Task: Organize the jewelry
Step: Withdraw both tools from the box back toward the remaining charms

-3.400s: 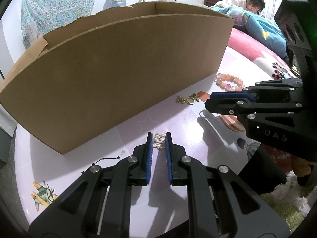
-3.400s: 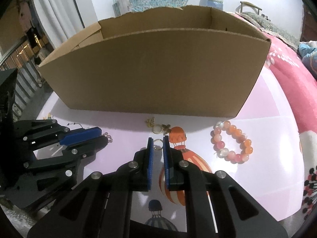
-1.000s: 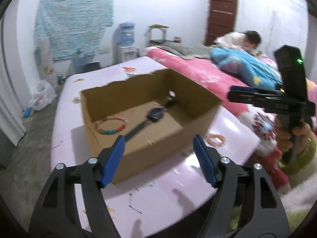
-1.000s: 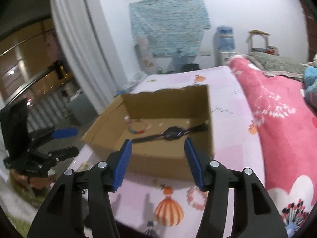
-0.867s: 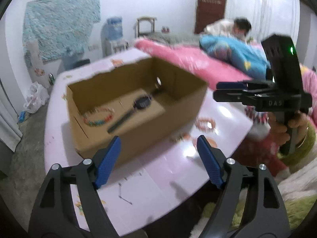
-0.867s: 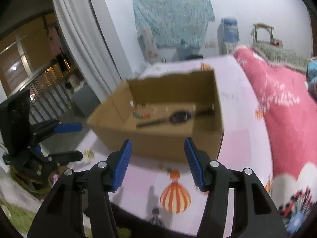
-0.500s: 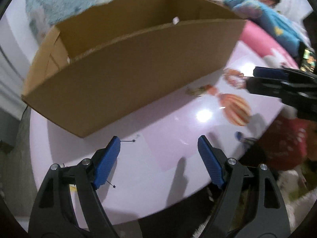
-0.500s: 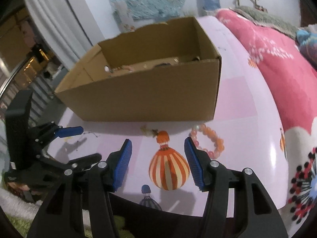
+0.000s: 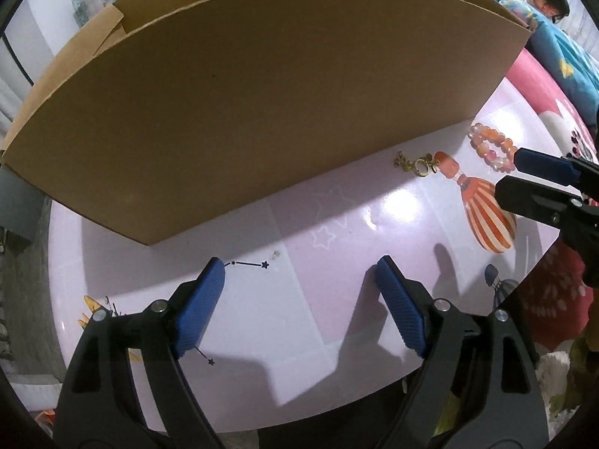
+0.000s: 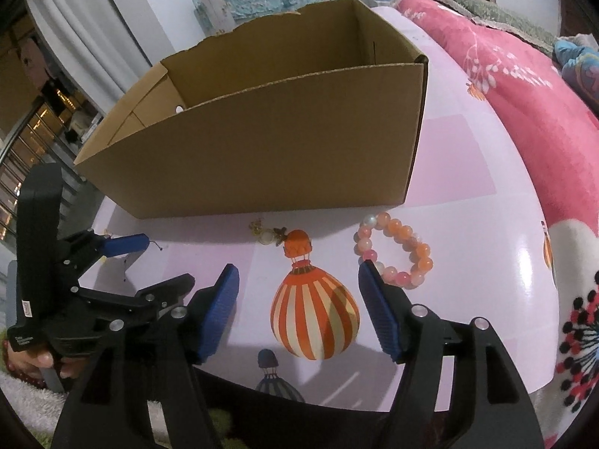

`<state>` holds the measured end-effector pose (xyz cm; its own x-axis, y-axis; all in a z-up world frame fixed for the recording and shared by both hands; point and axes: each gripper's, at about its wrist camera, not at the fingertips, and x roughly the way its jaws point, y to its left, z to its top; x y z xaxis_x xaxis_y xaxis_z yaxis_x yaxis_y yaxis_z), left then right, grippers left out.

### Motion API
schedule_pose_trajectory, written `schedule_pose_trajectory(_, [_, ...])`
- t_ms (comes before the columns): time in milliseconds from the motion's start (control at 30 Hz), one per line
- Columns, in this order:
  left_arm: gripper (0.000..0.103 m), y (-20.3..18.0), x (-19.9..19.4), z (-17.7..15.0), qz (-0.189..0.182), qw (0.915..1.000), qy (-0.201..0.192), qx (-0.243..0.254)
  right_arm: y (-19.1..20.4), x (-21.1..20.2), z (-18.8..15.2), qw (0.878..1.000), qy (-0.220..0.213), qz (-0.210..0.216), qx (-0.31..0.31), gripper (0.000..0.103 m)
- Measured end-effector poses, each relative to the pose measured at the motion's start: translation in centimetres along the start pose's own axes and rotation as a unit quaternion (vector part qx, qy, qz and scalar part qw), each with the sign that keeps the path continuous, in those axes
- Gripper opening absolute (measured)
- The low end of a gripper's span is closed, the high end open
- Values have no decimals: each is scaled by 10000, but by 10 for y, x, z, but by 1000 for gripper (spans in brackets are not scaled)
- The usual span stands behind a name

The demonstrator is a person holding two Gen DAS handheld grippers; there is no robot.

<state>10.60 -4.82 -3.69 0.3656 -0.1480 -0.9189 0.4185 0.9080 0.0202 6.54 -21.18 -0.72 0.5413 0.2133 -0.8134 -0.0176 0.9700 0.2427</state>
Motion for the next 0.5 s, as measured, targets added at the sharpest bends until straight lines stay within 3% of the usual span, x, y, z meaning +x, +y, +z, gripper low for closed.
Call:
schedule_pose_trajectory(433, [92, 14, 9, 0, 21, 9998, -65, -175, 10, -4, 1, 9989, -269, 60, -386, 65])
schedule_pose_trajectory(500, [94, 15, 10, -1, 35, 9997, -98, -201, 13, -4, 1, 9982, -303, 86, -504, 61])
